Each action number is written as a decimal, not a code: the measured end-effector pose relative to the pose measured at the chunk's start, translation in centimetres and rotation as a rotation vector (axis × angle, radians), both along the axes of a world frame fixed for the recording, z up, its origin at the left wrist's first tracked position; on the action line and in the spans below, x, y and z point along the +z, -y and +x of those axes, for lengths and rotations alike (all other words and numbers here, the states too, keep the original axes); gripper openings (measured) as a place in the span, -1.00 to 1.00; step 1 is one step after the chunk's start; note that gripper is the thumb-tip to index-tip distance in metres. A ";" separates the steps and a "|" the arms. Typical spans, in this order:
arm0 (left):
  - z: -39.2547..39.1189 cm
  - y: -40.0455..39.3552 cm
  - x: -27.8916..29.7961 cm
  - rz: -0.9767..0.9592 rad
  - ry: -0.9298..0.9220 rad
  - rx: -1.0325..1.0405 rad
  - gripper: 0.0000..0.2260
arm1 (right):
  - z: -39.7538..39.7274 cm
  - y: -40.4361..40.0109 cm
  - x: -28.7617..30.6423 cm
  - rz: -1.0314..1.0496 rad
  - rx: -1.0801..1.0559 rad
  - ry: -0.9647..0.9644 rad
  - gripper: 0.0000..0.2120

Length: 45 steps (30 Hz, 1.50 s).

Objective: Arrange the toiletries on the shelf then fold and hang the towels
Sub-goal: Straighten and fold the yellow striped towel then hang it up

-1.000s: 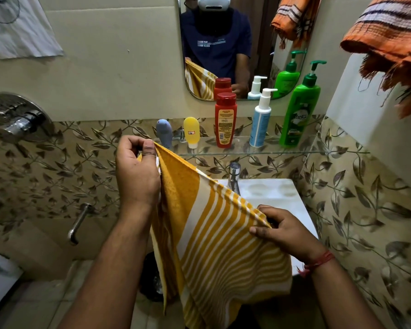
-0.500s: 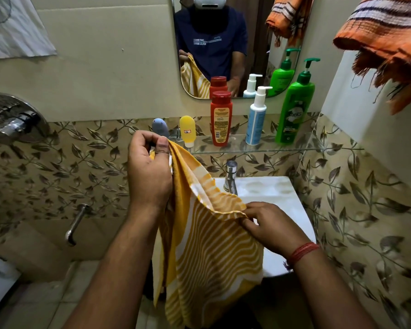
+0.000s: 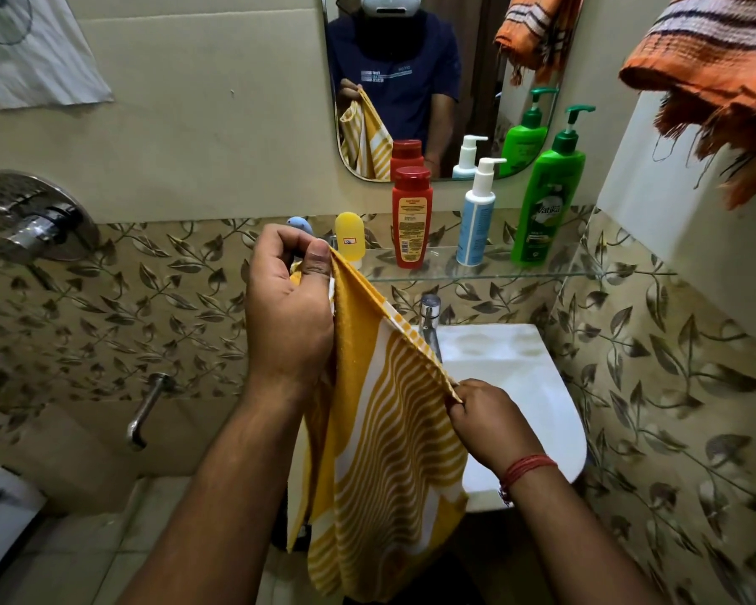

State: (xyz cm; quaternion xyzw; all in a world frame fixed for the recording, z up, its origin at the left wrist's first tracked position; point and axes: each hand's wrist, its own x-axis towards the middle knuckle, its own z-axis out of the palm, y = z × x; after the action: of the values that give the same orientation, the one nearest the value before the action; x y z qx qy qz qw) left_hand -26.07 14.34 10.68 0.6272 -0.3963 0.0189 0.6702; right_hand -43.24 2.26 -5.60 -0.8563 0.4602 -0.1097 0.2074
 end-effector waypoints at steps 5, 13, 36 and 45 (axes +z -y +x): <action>0.7 -0.2 -0.3 -0.019 -0.018 0.038 -0.95 | -0.9 0.1 -0.4 0.163 -0.023 0.264 -0.73; 3.8 -0.3 -0.8 -0.075 -0.121 0.170 -0.86 | -3.9 0.5 0.0 0.369 0.061 0.741 -0.78; -1.5 0.7 -4.5 0.475 -0.100 -1.001 -0.28 | -2.7 -2.2 13.4 -0.023 0.576 0.449 -0.91; -2.7 1.3 -5.7 0.471 -0.010 -0.971 -0.76 | -3.3 -1.6 13.1 -0.016 0.546 0.364 -0.89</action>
State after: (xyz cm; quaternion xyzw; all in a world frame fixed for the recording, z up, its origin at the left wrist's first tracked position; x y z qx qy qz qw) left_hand -28.80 13.07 4.94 0.5053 -0.6309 -0.3856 0.4450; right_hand -46.56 3.84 7.53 -0.9160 0.1680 -0.2052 0.3012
